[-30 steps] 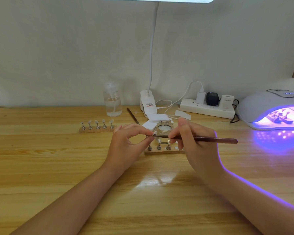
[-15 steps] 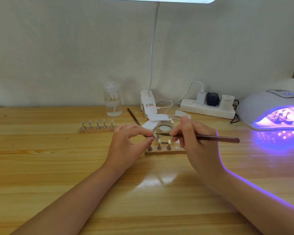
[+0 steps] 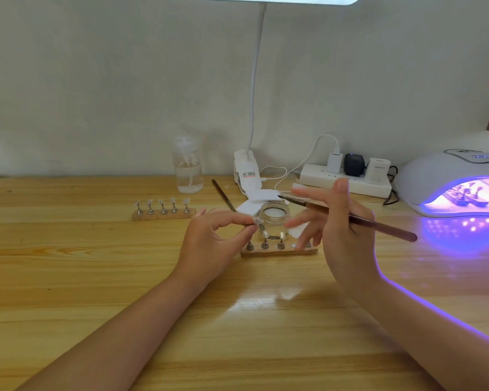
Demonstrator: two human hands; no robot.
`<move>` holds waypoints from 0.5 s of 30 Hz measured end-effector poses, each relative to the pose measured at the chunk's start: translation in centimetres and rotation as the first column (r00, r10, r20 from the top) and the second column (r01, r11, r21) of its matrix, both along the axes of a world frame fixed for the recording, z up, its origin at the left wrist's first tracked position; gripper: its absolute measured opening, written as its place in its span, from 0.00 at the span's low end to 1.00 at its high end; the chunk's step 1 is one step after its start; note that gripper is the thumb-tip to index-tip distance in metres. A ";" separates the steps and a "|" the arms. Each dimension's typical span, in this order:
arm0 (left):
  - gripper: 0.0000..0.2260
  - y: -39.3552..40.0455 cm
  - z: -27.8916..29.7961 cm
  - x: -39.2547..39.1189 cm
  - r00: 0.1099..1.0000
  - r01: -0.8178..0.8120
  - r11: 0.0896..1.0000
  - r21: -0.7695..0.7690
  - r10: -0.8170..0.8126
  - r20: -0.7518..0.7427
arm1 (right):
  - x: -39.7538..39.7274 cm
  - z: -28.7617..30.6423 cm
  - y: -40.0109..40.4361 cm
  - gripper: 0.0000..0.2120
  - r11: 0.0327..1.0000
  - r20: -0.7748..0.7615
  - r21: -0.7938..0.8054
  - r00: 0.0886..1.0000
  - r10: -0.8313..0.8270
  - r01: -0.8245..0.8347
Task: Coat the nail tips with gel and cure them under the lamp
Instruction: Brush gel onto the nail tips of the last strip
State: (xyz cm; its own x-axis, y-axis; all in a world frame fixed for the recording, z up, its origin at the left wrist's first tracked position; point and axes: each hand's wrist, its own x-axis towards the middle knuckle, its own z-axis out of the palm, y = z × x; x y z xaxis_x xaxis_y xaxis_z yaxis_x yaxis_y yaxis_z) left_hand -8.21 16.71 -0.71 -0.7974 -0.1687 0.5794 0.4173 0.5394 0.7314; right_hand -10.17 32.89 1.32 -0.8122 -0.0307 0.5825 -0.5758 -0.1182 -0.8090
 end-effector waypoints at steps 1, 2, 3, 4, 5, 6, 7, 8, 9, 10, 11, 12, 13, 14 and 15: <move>0.11 0.0 0.0 0.1 1.000 0.019 1.000 0.000 -0.019 -0.001 | -0.1 0.0 0.1 0.24 1.000 0.007 0.020 1.000 0.001 -0.001; 0.11 0.1 0.1 0.1 0.999 0.046 0.999 -0.001 -0.046 -0.011 | -0.1 0.0 0.2 0.23 0.999 0.001 0.043 1.000 -0.002 0.002; 0.11 0.1 0.1 0.1 0.997 0.073 0.997 -0.003 -0.073 -0.030 | -0.2 -0.1 0.3 0.21 0.997 -0.016 0.080 1.000 -0.002 0.004; 0.10 0.1 0.1 0.1 0.995 0.090 0.996 -0.006 -0.091 -0.048 | -0.2 -0.2 0.2 0.18 0.991 -0.029 0.130 1.000 0.002 0.002; 0.11 0.1 0.0 0.1 0.993 0.100 0.995 -0.008 -0.101 -0.057 | -0.3 -0.3 0.2 0.12 0.983 -0.042 0.184 0.999 0.013 -0.005; 0.11 0.1 0.0 0.1 0.992 0.110 0.994 -0.011 -0.110 -0.060 | -0.4 -0.3 0.2 0.05 0.964 -0.062 0.267 0.998 0.033 -0.015; 0.11 0.0 0.0 0.1 0.991 0.120 0.993 -0.019 -0.121 -0.060 | -0.5 -0.4 0.1 0.03 0.931 -0.098 0.364 0.994 0.038 0.000; 0.12 0.1 0.0 0.1 0.989 0.130 0.991 -0.032 -0.132 -0.061 | -0.6 -0.6 0.1 0.09 0.893 -0.143 0.450 0.989 0.043 0.026; 0.12 0.0 0.0 0.1 0.988 0.139 0.989 -0.046 -0.141 -0.065 | -0.7 -0.9 0.1 0.13 0.862 -0.164 0.505 0.984 0.065 0.028; 0.13 0.0 0.0 0.0 0.986 0.145 0.988 -0.061 -0.149 -0.070 | -0.7 -1.0 0.0 0.16 0.848 -0.152 0.530 0.985 0.084 0.009; 0.13 0.0 -0.1 0.0 0.985 0.149 0.986 -0.072 -0.154 -0.072 | -0.6 -1.1 -0.1 0.17 0.845 -0.135 0.535 0.986 0.101 -0.014; 0.12 0.0 -0.1 0.0 0.985 0.153 0.985 -0.078 -0.159 -0.072 | -0.6 -1.2 -0.2 0.16 0.845 -0.130 0.534 0.986 0.104 -0.019; 0.12 0.0 -0.1 0.0 0.984 0.157 0.984 -0.082 -0.163 -0.069 | -0.7 -1.2 -0.3 0.16 0.849 -0.138 0.528 0.986 0.096 -0.009; 0.13 0.0 -0.1 0.0 0.984 0.162 0.983 -0.084 -0.167 -0.067 | -0.7 -1.3 -0.4 0.15 0.851 -0.154 0.525 0.984 0.088 0.006; 0.13 0.0 0.0 0.0 0.983 0.166 0.982 -0.084 -0.172 -0.067 | -0.8 -1.3 -0.4 0.15 0.854 -0.172 0.520 0.982 0.080 0.022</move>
State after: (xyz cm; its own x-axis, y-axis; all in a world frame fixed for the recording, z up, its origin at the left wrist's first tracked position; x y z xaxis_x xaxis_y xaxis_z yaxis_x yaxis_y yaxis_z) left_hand -8.19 16.76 -0.73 -0.7652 0.0130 0.6437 0.5585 0.5108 0.6536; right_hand -10.95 32.46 0.04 -0.6886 -0.3904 0.6110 -0.7201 0.2690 -0.6396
